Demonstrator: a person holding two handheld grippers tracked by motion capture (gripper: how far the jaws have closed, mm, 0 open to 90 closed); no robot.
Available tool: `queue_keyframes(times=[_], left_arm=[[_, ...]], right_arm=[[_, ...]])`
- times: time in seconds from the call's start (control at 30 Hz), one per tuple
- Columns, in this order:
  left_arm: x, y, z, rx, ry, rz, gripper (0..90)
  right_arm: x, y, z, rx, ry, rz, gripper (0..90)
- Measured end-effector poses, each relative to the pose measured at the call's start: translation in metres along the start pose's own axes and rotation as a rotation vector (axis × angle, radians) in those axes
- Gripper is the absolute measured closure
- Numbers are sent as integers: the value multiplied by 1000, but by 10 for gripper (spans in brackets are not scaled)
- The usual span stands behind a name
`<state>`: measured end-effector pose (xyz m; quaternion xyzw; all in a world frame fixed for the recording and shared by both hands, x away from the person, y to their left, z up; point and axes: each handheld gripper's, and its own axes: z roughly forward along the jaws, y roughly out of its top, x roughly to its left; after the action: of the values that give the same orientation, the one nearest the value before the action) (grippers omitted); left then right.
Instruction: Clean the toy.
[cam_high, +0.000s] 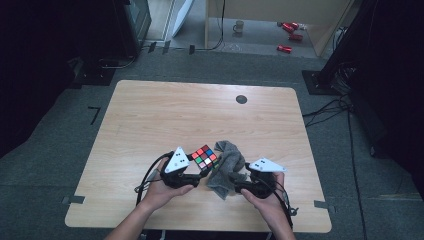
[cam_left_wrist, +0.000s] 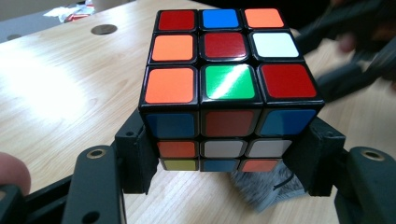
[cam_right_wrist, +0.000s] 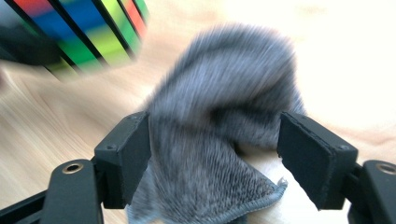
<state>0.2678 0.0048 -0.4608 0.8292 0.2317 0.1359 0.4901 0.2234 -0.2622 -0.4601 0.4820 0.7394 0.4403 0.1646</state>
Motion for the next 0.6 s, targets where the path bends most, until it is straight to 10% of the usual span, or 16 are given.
queue_keyframes(times=[0.23,0.6], left_arm=[[-15,1,13,37,-10,52,354],[-30,-1,13,71,38,135,354]], right_arm=[[21,15,-21,-131,61,-6,253],[44,17,0,-100,109,-8,246]])
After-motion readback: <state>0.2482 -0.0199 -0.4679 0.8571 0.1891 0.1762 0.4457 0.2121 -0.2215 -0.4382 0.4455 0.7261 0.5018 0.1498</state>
